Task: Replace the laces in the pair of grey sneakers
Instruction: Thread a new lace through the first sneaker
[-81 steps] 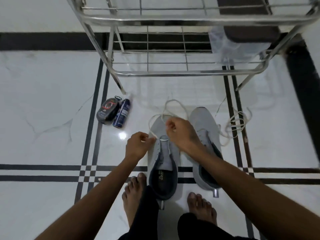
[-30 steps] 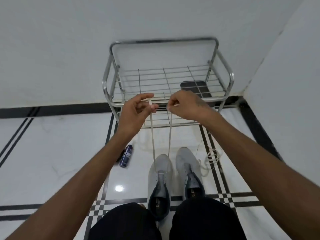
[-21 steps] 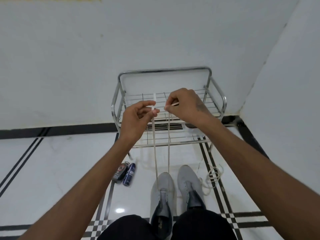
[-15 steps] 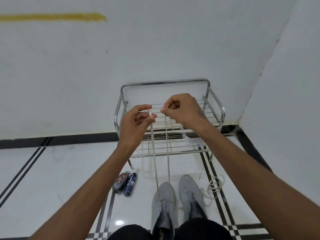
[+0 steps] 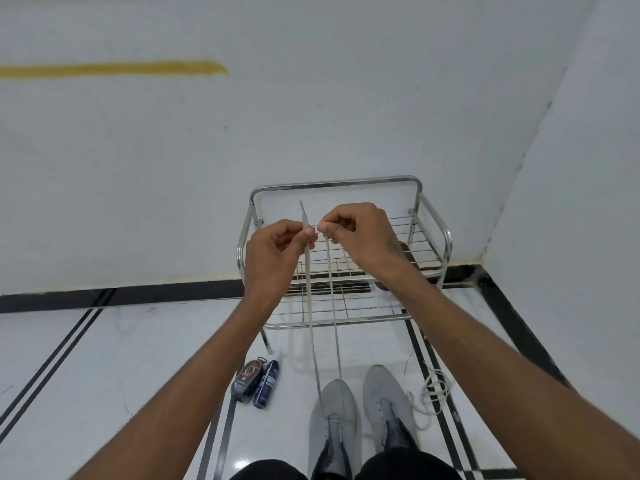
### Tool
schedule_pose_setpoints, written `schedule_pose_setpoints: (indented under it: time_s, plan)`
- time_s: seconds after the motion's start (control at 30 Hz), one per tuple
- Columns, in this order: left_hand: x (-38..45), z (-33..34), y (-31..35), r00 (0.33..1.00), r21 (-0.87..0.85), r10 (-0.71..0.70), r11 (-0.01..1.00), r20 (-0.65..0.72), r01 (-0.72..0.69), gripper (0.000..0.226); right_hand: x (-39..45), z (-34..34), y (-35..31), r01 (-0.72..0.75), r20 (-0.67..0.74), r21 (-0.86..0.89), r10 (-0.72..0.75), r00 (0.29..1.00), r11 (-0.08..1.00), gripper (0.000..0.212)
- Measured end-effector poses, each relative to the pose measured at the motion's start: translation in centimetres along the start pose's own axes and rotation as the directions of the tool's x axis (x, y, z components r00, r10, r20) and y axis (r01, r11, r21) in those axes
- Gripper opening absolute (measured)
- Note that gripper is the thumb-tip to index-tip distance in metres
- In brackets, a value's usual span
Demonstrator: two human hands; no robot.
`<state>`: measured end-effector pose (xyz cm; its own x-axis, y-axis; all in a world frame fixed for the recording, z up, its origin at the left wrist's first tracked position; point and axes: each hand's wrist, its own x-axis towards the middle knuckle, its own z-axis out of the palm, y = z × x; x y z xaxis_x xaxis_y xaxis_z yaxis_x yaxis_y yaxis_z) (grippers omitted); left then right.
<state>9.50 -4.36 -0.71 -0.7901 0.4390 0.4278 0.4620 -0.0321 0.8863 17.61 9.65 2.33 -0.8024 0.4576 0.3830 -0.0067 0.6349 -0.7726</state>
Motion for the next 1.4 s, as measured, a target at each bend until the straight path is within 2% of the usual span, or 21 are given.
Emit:
schedule_pose_setpoints:
  time_s: [0.07,0.23,0.57,0.7,0.83,0.97,1.17,1.27,1.4]
  plan:
    - [0.0,0.1,0.1,0.999,0.096,0.030,0.995,-0.014,-0.028,0.016,-0.1,-0.2,-0.2,0.034,-0.024,-0.019,-0.034,0.999,0.999,0.006]
    - [0.0,0.5,0.7,0.997,0.172,0.079,0.982,0.012,-0.080,0.015,-0.2,-0.9,-0.3,0.077,-0.052,-0.039,-0.079,0.996,0.996,0.007]
    - [1.2,0.8,2.9,0.978,0.200,0.202,0.958,0.040,-0.206,0.012,-0.1,-1.8,-0.7,0.110,-0.108,-0.051,-0.115,0.987,0.993,0.008]
    - [1.4,0.7,3.5,0.978,0.164,0.207,0.964,0.033,-0.210,0.014,0.0,-2.0,-0.7,0.117,-0.105,-0.055,-0.122,0.987,0.992,0.008]
    - [0.6,0.2,1.9,0.981,0.191,0.187,0.963,0.042,-0.192,0.012,-0.7,-0.8,0.9,0.028,-0.053,-0.004,-0.028,0.998,1.000,0.013]
    - [-1.7,-1.4,-3.4,0.996,0.248,0.062,0.966,0.058,-0.074,0.015,-3.0,0.9,5.1,-0.130,0.118,0.145,0.113,0.987,0.981,0.015]
    - [-8.8,-2.4,-15.3,0.957,0.362,-0.254,0.913,0.137,0.190,0.010,-8.8,6.3,14.8,-0.306,0.357,-0.044,0.301,0.885,0.951,0.019]
    - [-12.7,-1.8,-20.6,0.898,0.423,-0.405,0.854,0.174,0.303,0.011,-11.5,9.4,19.2,-0.401,0.419,-0.107,0.407,0.812,0.910,0.023]
    - [-16.6,0.0,-27.1,0.818,0.486,-0.511,0.803,0.264,0.345,0.010,-14.6,14.0,24.8,-0.477,0.493,-0.243,0.531,0.689,0.845,0.019]
